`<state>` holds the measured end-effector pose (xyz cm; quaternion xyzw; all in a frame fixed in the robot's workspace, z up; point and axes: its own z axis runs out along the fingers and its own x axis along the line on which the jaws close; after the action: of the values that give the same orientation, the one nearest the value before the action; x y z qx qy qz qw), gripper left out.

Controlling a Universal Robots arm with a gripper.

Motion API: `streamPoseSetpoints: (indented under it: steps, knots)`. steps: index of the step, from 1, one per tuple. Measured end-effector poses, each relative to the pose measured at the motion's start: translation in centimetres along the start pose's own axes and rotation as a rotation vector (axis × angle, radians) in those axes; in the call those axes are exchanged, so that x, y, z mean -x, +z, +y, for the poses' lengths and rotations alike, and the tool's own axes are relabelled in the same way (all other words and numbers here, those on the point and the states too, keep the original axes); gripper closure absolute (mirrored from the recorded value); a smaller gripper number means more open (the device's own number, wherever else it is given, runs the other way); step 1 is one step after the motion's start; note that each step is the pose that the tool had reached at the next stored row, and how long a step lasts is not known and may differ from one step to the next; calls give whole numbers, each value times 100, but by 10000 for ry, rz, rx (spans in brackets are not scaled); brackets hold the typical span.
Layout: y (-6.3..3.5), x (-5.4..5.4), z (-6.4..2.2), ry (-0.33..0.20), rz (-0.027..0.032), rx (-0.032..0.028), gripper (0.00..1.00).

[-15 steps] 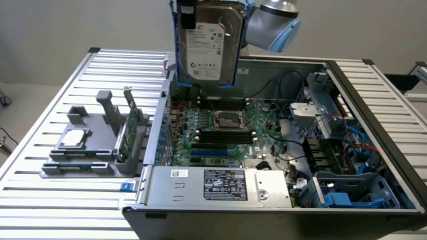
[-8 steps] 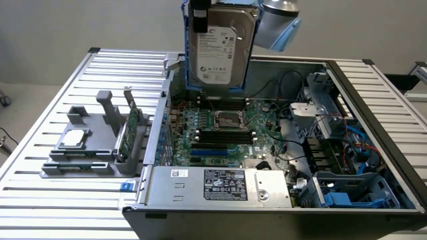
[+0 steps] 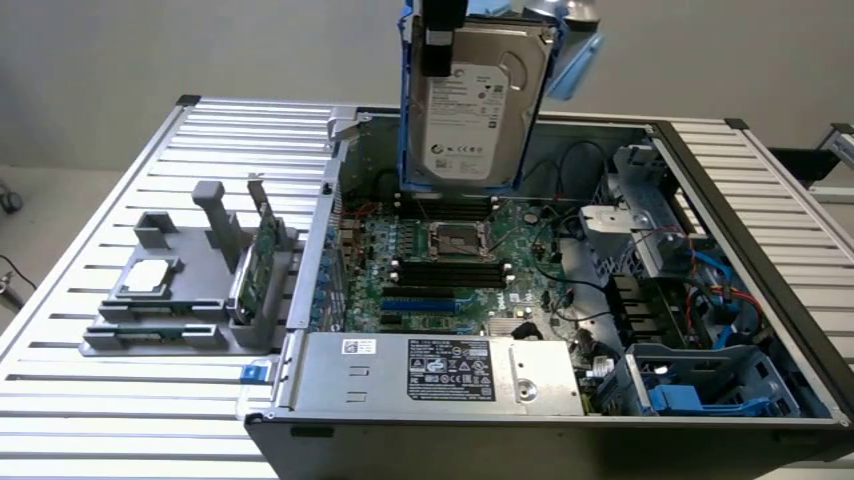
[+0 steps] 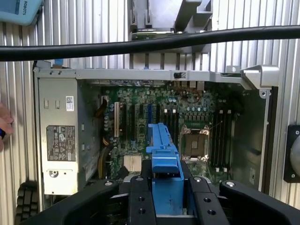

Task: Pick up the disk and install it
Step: 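Pick up the disk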

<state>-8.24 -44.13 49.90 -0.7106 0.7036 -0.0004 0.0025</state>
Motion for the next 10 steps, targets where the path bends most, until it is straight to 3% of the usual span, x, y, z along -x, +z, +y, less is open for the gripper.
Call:
streamPoseSetpoints:
  steps: [4, 10]
  knots:
    - [5, -91, -143, 2, 0, 0, 67]
    - [17, -255, -287, 1, 0, 0, 67]
